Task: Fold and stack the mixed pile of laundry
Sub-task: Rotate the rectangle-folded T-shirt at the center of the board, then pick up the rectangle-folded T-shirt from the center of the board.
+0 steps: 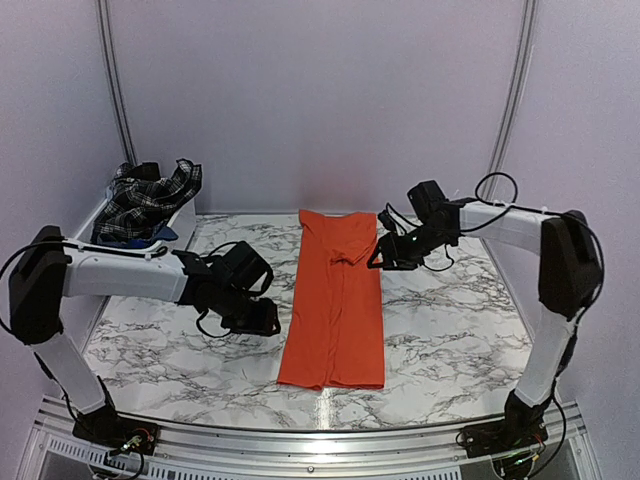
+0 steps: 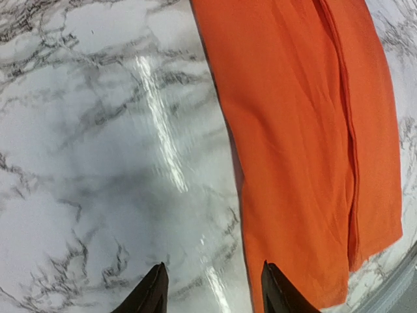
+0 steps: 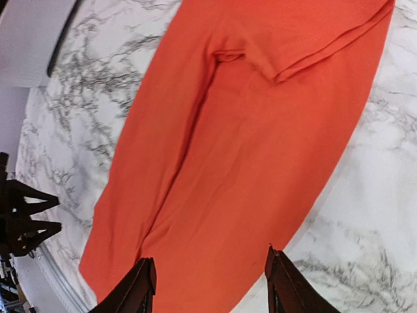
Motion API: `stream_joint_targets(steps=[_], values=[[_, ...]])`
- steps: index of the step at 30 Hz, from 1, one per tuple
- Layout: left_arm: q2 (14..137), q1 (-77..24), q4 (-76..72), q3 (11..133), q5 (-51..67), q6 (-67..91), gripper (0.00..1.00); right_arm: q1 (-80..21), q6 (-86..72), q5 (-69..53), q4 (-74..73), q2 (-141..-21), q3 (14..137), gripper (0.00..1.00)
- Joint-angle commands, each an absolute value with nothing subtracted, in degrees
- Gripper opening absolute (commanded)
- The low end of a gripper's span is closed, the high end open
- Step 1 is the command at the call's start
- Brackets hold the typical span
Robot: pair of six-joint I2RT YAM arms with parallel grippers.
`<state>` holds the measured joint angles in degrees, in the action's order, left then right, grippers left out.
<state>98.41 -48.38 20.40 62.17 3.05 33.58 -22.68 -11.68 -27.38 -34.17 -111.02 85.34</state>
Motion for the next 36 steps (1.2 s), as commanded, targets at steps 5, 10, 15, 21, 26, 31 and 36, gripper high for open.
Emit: stream_joint_targets(steps=[5, 10, 15, 21, 26, 31, 36], values=[[92.3, -58.0, 16.2, 52.8, 1.4, 44.2, 0.47, -27.5, -17.0, -30.8, -31.1, -89.4, 59.6, 0.52], [90.7, -61.1, 14.0, 49.0, 1.4, 49.0, 0.44, -31.3, -24.1, -30.8, -27.8, -80.1, 45.9, 0.50], [90.1, -62.0, 8.7, 45.4, 2.5, 53.4, 0.44, -33.0, -30.2, -32.8, -22.3, -75.6, 36.3, 0.49], [93.0, -62.8, 1.3, 43.6, 5.3, 56.5, 0.44, -35.1, -34.4, -34.6, -15.8, -76.8, 32.4, 0.50], [94.3, -63.0, -2.4, 41.9, 5.5, 58.4, 0.44, -36.5, -35.9, -35.8, -12.3, -81.0, 31.5, 0.51], [95.4, -63.2, -2.8, 41.8, 5.7, 58.8, 0.39, -39.4, -36.6, -35.5, -10.2, -85.7, 31.8, 0.49], [95.1, -64.0, -2.5, 41.1, 5.8, 59.8, 0.29, -41.2, -37.2, -34.2, -10.2, -86.8, 30.9, 0.33]])
